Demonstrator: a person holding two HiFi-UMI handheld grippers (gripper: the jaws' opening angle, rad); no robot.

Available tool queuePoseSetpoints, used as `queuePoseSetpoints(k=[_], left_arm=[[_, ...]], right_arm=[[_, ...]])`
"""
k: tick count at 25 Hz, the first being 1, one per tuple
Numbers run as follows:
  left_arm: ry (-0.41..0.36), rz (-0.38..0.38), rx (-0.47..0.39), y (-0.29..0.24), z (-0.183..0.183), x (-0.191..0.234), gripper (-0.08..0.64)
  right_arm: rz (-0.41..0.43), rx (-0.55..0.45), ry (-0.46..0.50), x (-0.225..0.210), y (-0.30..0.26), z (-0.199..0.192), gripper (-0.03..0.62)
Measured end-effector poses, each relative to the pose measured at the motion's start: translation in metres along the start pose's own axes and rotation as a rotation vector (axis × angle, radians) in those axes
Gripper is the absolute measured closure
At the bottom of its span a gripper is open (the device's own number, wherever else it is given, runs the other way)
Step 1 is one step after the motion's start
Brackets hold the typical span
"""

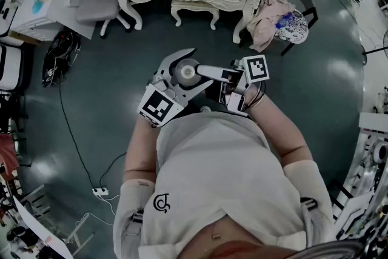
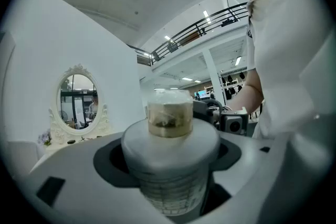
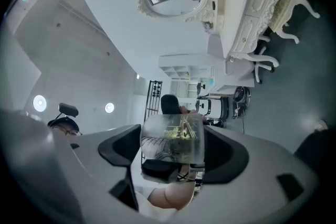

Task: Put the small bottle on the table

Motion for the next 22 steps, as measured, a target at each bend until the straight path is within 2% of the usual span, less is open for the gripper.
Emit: queuePoseSetpoints(k=[12, 22], left_arm=[[-0.017, -0.021, -0.013, -0.004, -0.001, 0.004, 0.209], [0.034, -0.006, -0.001, -0.014, -0.016, 0.041, 0.209]], right_arm=[[-0.011, -0.01, 0.017, -0.002, 0.001, 0.005, 0.229], [-0.029, -0.023, -0.019, -0.019, -0.012, 0.038, 0.229]])
Point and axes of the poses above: the fingertips, and each gripper's own axes: y backward along the fingers, x to its left, z out of its top, the point moved 5 cm from there along y, backward along the fingers, and after that the axes turned 2 degrees about z, right-handed, at the moved point
